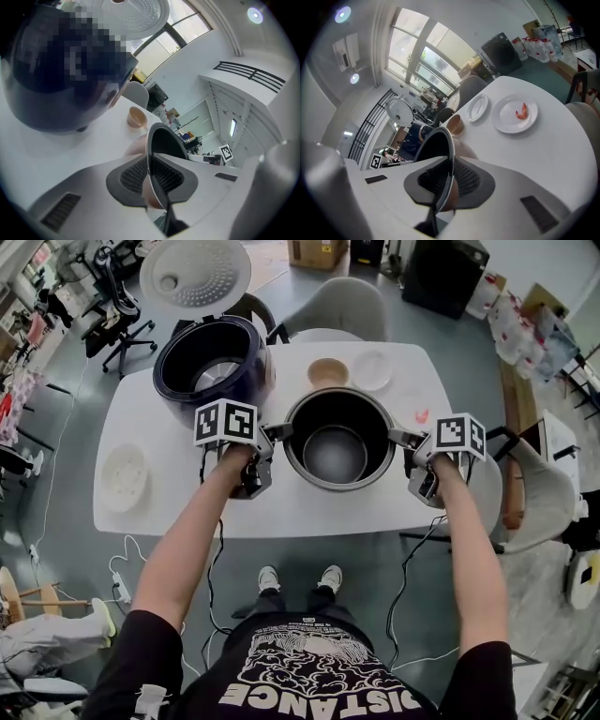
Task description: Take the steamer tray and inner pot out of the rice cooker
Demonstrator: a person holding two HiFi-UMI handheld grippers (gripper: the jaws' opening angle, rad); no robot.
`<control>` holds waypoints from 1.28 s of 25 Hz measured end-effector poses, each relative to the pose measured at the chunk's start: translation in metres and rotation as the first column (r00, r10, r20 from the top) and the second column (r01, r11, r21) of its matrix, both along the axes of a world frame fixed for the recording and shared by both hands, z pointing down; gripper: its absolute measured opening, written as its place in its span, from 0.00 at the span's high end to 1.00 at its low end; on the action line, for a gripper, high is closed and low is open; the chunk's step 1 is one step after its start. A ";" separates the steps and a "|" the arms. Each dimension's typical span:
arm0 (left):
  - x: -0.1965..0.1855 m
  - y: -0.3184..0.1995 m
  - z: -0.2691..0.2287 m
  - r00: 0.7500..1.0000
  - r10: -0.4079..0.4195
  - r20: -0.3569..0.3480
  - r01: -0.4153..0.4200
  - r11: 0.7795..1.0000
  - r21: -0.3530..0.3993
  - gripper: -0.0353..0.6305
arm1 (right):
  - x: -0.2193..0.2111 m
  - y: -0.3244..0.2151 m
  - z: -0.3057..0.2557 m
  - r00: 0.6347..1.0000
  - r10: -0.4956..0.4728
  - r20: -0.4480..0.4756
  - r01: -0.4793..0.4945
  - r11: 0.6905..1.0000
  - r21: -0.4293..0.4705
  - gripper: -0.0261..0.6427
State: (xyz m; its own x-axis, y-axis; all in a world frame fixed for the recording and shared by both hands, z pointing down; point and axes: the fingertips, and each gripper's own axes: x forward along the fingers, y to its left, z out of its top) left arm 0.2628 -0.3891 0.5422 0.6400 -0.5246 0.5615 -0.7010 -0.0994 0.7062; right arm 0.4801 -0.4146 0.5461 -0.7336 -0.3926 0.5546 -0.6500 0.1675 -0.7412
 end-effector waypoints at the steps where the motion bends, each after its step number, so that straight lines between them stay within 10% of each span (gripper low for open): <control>1: 0.000 0.000 -0.001 1.000 0.005 0.003 -0.005 1.000 0.006 0.87 | 0.000 -0.001 0.000 1.000 -0.003 -0.007 0.003 1.000 0.005 0.88; 18: -0.008 0.000 -0.059 0.958 0.068 0.277 -0.131 0.968 0.215 0.80 | 0.010 0.002 -0.044 0.927 -0.070 -0.369 0.160 0.963 0.219 0.84; 32: -0.021 0.025 -0.169 0.916 -0.020 0.402 -0.189 0.860 0.474 0.85 | -0.045 0.030 -0.164 0.916 0.022 -0.401 0.193 0.852 0.487 0.91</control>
